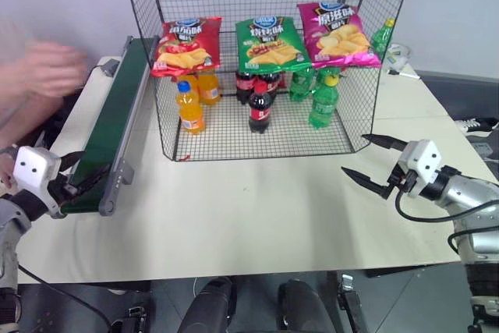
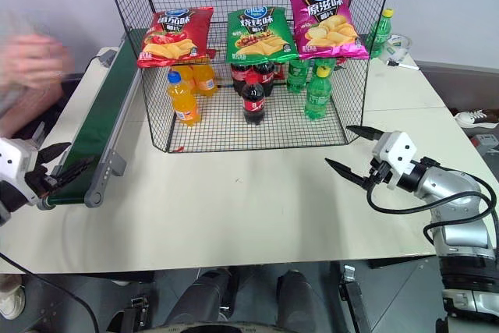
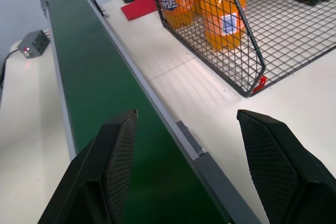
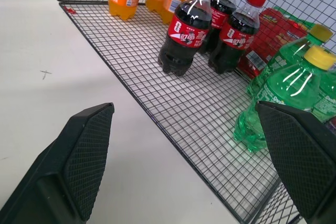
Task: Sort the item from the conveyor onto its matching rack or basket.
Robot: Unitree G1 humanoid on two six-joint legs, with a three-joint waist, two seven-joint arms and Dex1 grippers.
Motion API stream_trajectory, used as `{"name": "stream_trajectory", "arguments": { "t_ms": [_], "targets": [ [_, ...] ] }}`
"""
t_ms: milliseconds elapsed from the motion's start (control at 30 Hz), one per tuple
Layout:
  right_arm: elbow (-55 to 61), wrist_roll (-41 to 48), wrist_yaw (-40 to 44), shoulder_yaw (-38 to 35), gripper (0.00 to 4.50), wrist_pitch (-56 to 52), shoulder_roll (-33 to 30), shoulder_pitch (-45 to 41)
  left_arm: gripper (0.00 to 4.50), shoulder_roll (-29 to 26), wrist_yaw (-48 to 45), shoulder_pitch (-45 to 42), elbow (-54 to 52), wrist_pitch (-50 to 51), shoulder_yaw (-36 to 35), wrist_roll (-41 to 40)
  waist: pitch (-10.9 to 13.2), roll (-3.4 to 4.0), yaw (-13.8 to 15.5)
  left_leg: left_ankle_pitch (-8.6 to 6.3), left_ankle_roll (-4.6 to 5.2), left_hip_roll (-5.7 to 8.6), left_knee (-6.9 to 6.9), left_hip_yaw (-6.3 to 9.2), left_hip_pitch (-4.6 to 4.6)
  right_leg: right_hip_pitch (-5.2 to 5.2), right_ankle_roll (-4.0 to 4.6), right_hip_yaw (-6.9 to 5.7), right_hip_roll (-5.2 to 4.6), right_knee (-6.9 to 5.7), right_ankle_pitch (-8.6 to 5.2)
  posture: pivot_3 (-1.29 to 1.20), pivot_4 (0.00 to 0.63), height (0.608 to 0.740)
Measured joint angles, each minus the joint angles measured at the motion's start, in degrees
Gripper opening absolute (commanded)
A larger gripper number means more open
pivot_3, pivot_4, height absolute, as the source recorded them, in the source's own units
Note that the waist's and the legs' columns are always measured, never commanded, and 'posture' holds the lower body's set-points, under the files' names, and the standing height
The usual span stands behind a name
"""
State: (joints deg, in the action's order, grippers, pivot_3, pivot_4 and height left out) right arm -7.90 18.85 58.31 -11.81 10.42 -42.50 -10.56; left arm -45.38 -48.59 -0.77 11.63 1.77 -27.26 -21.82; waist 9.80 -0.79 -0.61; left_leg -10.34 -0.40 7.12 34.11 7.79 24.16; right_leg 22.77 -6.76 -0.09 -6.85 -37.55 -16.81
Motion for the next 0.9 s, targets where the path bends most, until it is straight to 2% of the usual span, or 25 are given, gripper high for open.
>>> {"name": "stream_trajectory", "arguments": {
  "t_ms": [500, 667, 900],
  "targets": [
    [-0.56, -0.18, -0.01, 0.36, 4.50, 0.18, 0.82, -0.75, 3.17, 1.68, -0.25, 1.94, -0.56, 6.52, -0.01, -2.56, 0.00, 0.00, -0.01, 0.00, 0.00, 0.00, 0.00, 0.01, 0.01, 0.01, 0.00, 0.00, 0.01, 0.01, 0.00, 0.00, 0.150, 0.740],
    [-1.28, -0.49, -0.01, 0.82, 4.50, 0.45, 0.89, -1.27, 3.17, 2.50, 2.96, 2.45, -2.07, 8.55, -1.32, -2.86, 0.00, 0.00, 0.00, 0.00, 0.00, 0.00, 0.00, 0.00, 0.01, 0.01, 0.00, 0.00, 0.00, 0.01, 0.00, 0.00, 0.150, 0.740],
    [-1.24, -0.46, -0.02, 1.64, 4.50, 0.05, 1.18, -1.62, 3.17, 5.37, 2.46, 7.77, -7.35, 9.87, -4.05, -6.55, 0.01, 0.01, -0.03, -0.01, 0.01, -0.01, -0.02, 0.01, 0.02, 0.00, 0.03, 0.01, 0.00, 0.04, -0.01, 0.00, 0.150, 0.740]
  ]
}}
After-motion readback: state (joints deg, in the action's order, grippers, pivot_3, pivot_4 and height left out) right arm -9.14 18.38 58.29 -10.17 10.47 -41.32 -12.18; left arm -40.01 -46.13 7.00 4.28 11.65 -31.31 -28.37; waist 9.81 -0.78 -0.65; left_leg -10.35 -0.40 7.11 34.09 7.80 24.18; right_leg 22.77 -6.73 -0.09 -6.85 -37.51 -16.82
